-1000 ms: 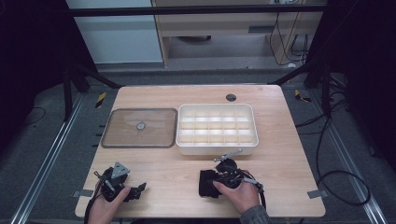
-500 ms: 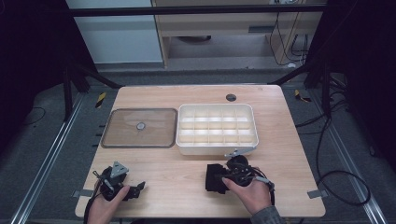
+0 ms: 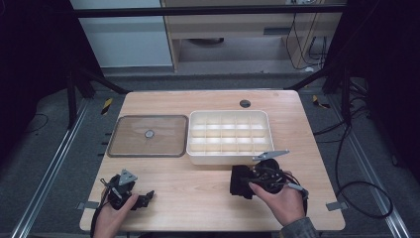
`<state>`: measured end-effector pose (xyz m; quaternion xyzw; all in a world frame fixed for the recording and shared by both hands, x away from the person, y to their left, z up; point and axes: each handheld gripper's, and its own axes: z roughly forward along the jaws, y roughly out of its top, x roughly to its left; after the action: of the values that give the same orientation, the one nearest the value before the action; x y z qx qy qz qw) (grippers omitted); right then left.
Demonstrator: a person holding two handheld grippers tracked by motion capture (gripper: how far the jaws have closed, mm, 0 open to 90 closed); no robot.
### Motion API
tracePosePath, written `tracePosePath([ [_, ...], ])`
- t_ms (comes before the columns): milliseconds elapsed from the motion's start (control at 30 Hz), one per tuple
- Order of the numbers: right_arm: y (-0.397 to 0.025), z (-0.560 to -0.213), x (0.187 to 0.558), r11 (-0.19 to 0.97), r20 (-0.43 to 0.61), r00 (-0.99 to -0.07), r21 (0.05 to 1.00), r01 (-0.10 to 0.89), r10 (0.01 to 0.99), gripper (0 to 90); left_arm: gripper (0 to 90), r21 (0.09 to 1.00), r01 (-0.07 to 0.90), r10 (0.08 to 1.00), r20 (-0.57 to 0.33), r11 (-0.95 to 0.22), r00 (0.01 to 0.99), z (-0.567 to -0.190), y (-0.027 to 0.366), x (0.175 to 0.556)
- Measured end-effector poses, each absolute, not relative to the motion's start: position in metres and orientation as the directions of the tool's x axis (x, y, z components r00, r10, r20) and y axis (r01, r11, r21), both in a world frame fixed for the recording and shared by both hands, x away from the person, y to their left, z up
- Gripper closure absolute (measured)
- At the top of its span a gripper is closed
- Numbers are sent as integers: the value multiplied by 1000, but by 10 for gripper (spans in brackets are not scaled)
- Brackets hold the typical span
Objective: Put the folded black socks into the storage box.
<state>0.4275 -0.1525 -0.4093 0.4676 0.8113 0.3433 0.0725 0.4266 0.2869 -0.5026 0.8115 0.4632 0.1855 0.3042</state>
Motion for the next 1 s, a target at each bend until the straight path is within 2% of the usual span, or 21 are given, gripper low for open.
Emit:
tracePosePath([
  [600, -181, -363, 462, 297, 127, -485, 650, 700, 865, 637, 0, 710, 600, 860, 15, -369, 510, -509, 282, 439],
  [1000, -193, -354, 490, 256, 108, -414, 638, 726, 904, 636, 0, 710, 614, 880, 17, -346, 475, -509, 281, 436],
])
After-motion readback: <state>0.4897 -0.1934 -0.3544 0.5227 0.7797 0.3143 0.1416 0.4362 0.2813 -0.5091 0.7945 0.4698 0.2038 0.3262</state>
